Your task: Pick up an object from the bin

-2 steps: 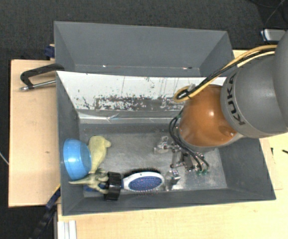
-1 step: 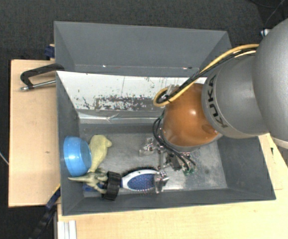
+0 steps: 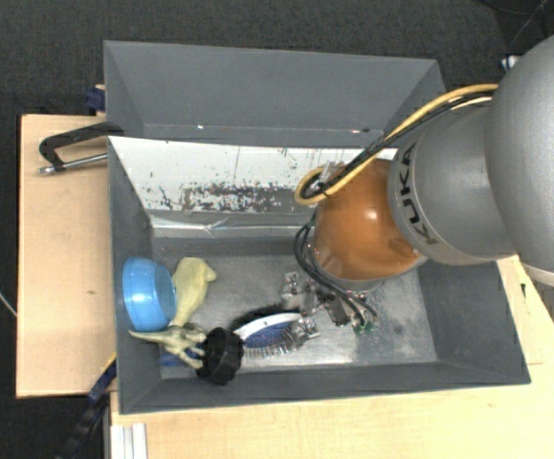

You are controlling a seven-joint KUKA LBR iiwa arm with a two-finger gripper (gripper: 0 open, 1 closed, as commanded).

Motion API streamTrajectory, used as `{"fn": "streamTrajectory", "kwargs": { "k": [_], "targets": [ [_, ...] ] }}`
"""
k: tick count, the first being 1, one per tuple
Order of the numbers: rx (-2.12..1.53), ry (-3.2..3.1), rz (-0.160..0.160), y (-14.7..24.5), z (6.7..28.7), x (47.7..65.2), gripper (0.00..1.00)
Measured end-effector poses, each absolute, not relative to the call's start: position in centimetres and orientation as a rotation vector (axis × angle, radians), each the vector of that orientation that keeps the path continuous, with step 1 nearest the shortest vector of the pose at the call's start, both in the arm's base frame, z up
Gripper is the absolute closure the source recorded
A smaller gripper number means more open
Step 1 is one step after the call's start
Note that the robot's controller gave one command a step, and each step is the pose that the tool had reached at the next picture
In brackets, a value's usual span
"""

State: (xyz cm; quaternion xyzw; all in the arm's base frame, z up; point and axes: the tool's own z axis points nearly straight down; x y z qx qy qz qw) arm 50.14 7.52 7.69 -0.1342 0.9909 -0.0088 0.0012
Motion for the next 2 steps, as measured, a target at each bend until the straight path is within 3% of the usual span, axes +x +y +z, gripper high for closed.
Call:
{"fn": "streamTrajectory", "kwargs": {
  "k": [1,2],
  "targets": [
    [-0.453,3.097,-0.001,7.3,17.2,50.8,1.0],
    [-0.484,3.091,0.0,7.1,25.5,50.3,1.0]
  ]
}}
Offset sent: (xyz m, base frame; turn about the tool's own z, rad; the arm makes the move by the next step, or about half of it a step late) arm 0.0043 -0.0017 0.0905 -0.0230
